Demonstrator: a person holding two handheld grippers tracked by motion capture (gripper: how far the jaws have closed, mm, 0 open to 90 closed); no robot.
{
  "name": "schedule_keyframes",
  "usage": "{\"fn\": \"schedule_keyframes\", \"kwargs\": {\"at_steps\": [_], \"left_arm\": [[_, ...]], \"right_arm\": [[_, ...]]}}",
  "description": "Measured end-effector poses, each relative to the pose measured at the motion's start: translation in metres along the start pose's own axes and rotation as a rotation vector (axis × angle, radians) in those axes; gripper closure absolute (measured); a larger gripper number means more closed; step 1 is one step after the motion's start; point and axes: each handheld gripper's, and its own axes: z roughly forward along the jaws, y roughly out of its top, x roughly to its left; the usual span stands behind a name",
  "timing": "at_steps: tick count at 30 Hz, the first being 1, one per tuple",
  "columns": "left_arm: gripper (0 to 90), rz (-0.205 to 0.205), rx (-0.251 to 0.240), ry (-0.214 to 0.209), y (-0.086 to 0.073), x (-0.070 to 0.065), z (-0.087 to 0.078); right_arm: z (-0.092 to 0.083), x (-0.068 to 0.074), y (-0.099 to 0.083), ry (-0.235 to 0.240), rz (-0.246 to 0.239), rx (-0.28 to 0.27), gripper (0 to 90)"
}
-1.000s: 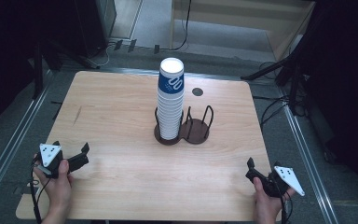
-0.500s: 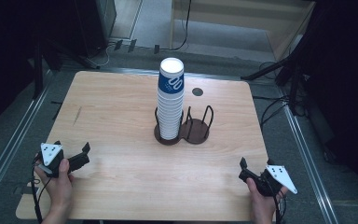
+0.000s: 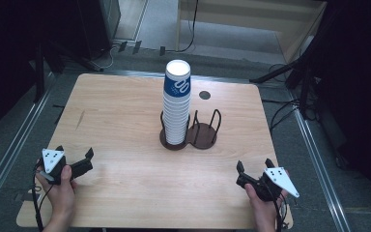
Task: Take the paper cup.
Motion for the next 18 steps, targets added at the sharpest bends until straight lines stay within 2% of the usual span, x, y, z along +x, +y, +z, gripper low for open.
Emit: {"fn": "schedule_keyframes", "kwargs": {"at_steps": [3, 5, 6, 10, 11, 15, 18], "left_arm": [[0.0, -0.004, -0.004, -0.009, -0.0004, 0.0006, -0.0018], [0.0, -0.013, -0.001, -0.047, -0.0010, 0.0014, -0.0035], [0.0, -0.008, -0.006, -0.049, -0.0014, 0.0010, -0.0046], [0.0, 0.030, -0.020, -0.025, -0.0029, -0.0042, -0.0082], [0.0, 0.033, -0.022, -0.016, -0.0030, -0.0047, -0.0084], [0.0, 0.017, -0.017, -0.006, -0.0026, -0.0036, -0.0077], [0.0, 0.021, -0.011, 0.005, -0.0024, -0.0042, -0.0063]], "right_arm": [[-0.0032, 0.0064, 0.0023, 0.015, 0.006, -0.005, 1.2], [-0.0041, 0.0063, 0.0031, 0.017, 0.018, -0.007, 1.2], [-0.0051, 0.0056, 0.0038, 0.018, 0.022, -0.008, 1.2], [-0.0081, 0.0040, 0.0019, 0.006, 0.021, -0.013, 2.5], [-0.0074, 0.0035, 0.0010, -0.003, 0.008, -0.008, 2.5], [-0.0064, 0.0023, 0.0035, -0.009, -0.028, -0.007, 3.1], [-0.0045, 0.0019, 0.0070, 0.007, -0.014, -0.008, 3.1]]}}
